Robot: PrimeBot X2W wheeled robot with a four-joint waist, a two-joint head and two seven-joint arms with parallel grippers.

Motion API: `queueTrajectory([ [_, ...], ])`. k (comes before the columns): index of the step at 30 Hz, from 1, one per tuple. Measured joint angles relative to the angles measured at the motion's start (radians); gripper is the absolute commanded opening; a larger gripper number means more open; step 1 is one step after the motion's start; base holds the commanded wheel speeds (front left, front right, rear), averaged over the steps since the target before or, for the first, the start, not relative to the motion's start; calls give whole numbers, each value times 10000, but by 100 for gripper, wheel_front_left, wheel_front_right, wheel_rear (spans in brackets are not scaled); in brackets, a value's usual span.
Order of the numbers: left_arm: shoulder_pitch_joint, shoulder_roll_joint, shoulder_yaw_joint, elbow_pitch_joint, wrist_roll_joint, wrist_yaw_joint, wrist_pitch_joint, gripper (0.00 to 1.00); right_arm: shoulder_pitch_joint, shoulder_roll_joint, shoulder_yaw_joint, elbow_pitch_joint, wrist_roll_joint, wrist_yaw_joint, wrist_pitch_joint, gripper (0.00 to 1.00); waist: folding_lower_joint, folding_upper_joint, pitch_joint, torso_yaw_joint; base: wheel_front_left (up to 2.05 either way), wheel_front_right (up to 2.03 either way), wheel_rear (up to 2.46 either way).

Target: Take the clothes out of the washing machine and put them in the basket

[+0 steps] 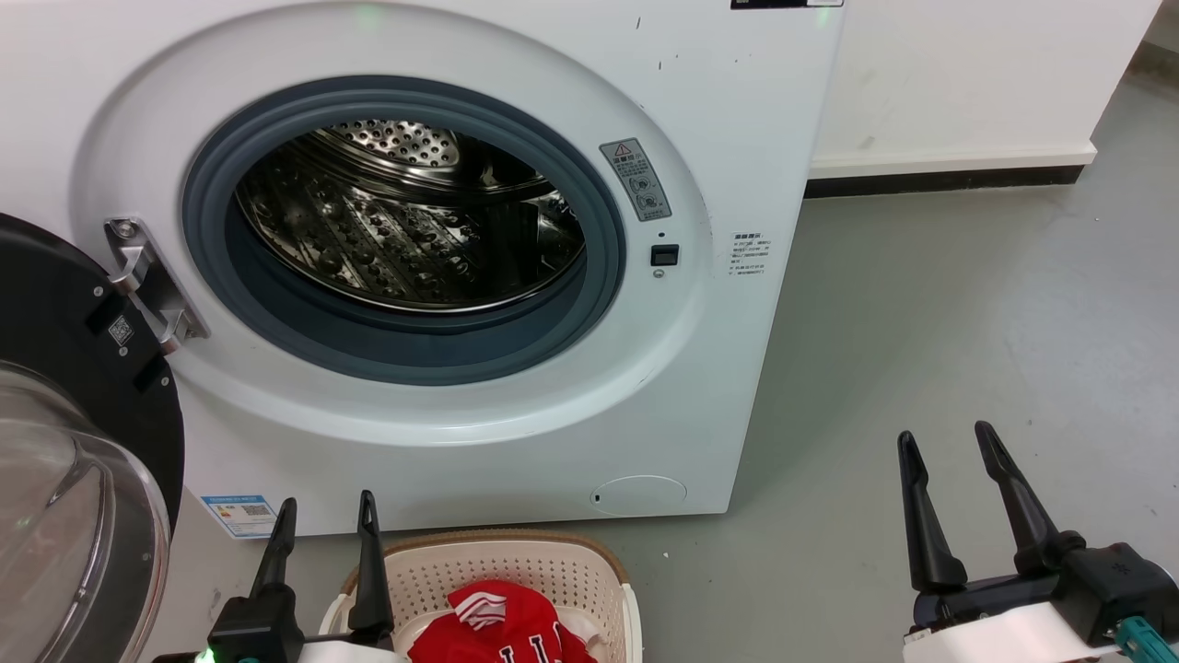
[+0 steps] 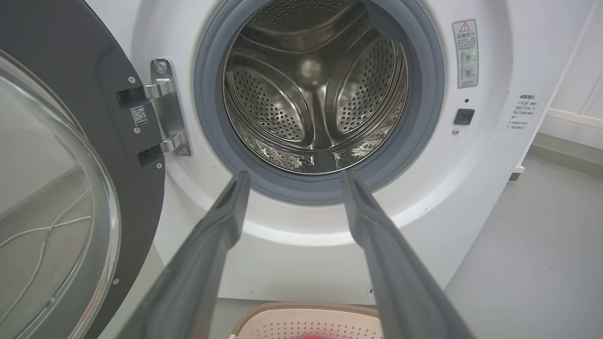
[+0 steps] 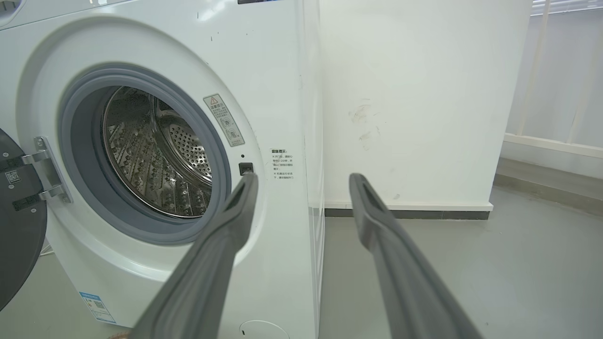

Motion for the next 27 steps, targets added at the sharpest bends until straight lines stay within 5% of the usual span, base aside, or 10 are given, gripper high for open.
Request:
queueTrajectory([
  [13, -4, -2, 21, 128, 50, -27, 0, 100, 1, 0, 2, -6, 15, 0, 0, 100, 0, 0, 13, -15, 0, 0, 0],
  [14, 11, 0, 10, 201, 46, -27, 4, 0, 3, 0, 8, 69, 13, 2, 4, 0, 0, 0, 13, -15, 0, 0, 0],
  [19, 113, -10, -35, 702, -29, -27, 67, 0, 120, 2, 50, 537, 42, 2, 48, 0, 0, 0, 15, -14, 0, 0, 0],
  [27, 18, -12, 117, 897, -1778, -209, 523, 0, 128, -75, 36, 825, 1902, 2, 357, 0, 0, 0, 24, 32, 0, 0, 0],
])
